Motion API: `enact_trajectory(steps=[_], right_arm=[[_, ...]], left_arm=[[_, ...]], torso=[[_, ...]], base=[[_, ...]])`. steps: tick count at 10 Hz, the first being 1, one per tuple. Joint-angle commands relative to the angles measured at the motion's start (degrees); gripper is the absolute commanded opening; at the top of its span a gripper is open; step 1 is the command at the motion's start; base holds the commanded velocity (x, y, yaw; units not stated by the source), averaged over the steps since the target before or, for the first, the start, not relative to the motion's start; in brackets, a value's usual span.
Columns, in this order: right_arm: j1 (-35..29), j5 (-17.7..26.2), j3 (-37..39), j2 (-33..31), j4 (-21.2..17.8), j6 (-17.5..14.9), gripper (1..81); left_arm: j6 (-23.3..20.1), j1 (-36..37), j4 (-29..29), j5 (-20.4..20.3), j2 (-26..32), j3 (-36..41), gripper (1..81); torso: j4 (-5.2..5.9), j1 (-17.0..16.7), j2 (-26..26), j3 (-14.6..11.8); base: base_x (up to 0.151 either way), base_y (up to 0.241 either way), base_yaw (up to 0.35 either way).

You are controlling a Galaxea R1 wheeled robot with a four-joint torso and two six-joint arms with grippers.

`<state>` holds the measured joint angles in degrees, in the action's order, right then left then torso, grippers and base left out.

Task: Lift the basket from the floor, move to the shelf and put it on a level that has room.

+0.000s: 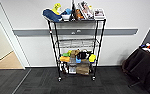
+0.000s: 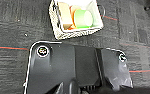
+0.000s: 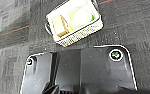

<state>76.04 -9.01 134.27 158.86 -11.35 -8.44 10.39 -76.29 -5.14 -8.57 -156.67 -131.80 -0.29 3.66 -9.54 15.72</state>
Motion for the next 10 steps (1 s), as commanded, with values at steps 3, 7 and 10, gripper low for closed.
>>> enact_trajectory(steps=[3,7,10], right_arm=[[-3.04,2.94,1.25,-0.18,0.19,0.26,81.1],[-3.48,2.86,1.25,-0.18,0.01,0.35,81.1],[-4.88,3.38,1.25,-0.79,-0.08,0.35,81.1]], left_arm=[[-0.02,3.03,0.66,2.59,0.66,1.02,81.1],[-0.02,3.20,0.75,2.51,0.22,1.02,81.1],[0.16,4.17,2.32,2.59,0.22,0.76,81.1]], torso=[[0.00,6.10,-9.55,0.00],[0.00,10.17,-16.04,8.41],[0.00,13.90,-21.88,13.83]], base=[[0.000,0.000,0.000],[0.000,0.000,0.000],[0.000,0.000,0.000]])
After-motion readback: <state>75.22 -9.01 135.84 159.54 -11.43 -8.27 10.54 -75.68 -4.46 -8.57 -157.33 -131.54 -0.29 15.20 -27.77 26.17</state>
